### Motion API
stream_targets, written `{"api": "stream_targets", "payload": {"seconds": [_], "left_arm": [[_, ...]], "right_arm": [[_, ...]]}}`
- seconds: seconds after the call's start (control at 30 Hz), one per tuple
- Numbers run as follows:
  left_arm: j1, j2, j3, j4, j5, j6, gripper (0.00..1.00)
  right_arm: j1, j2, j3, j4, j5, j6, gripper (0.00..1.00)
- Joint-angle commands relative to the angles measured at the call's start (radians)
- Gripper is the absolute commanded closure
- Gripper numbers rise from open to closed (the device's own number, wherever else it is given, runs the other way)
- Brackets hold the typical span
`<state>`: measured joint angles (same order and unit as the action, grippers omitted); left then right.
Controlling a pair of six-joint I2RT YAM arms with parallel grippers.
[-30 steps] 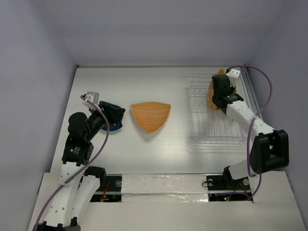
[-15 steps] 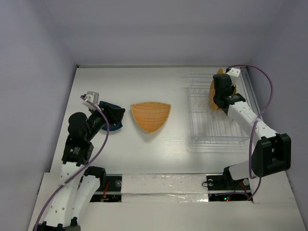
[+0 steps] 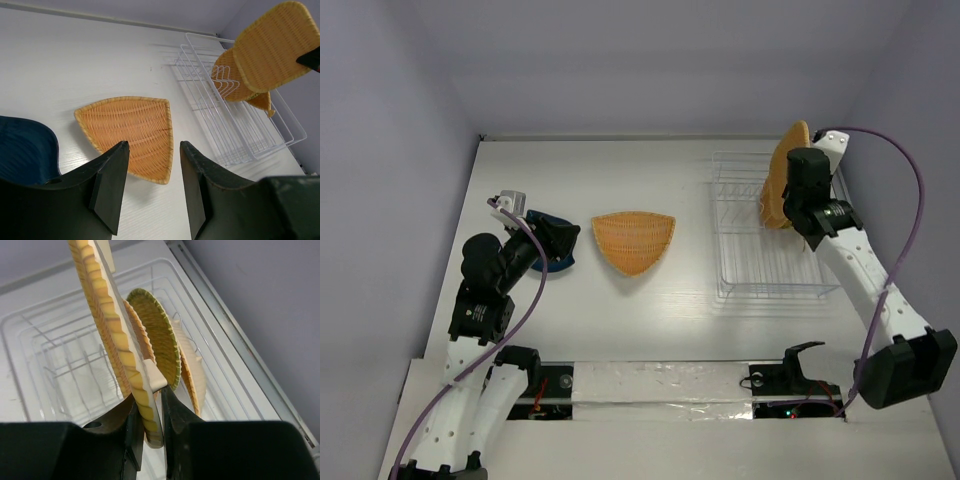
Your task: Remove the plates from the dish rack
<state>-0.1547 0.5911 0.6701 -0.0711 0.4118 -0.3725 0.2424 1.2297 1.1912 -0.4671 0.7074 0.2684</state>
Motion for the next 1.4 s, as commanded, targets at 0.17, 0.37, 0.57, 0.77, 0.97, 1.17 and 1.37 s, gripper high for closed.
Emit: {"api": "stream_targets", "payload": {"seconds": [0.17, 0.37, 0.57, 0.77, 0.97, 1.17, 1.37], "left_arm": [[0.009, -0.007, 0.025, 0.059, 0.019, 0.001, 0.58], [0.009, -0.004, 0.022, 0.059, 0.018, 0.003, 0.58], [0.018, -0.002, 0.020, 0.060, 0.021, 0.001, 0.58], [0.018, -0.004, 0.020, 0.059, 0.018, 0.000, 0.58], [0.027, -0.005, 0.019, 0.060, 0.021, -0.002, 0.58], [0.027, -0.004, 0.019, 0.065, 0.030, -0.003, 0.58], [0.027, -0.010, 0.020, 0.062, 0.028, -0.003, 0.58]], "right_arm": [[0.054, -0.197, 0.033, 0.079, -0.307, 0.038, 1.00], [0.144, -0.249, -0.069, 0.281, -0.556, 0.156, 1.00], [0.244, -0.112, -0.185, 0.598, -0.838, 0.374, 1.00], [0.324, 0.060, -0.275, 0.838, -0.928, 0.602, 1.00], [0.376, 0.168, -0.320, 0.955, -0.899, 0.715, 1.00], [0.376, 0.257, -0.433, 1.156, -0.812, 0.889, 1.00], [0.376, 0.364, -0.484, 1.269, -0.827, 0.983, 1.00]]}}
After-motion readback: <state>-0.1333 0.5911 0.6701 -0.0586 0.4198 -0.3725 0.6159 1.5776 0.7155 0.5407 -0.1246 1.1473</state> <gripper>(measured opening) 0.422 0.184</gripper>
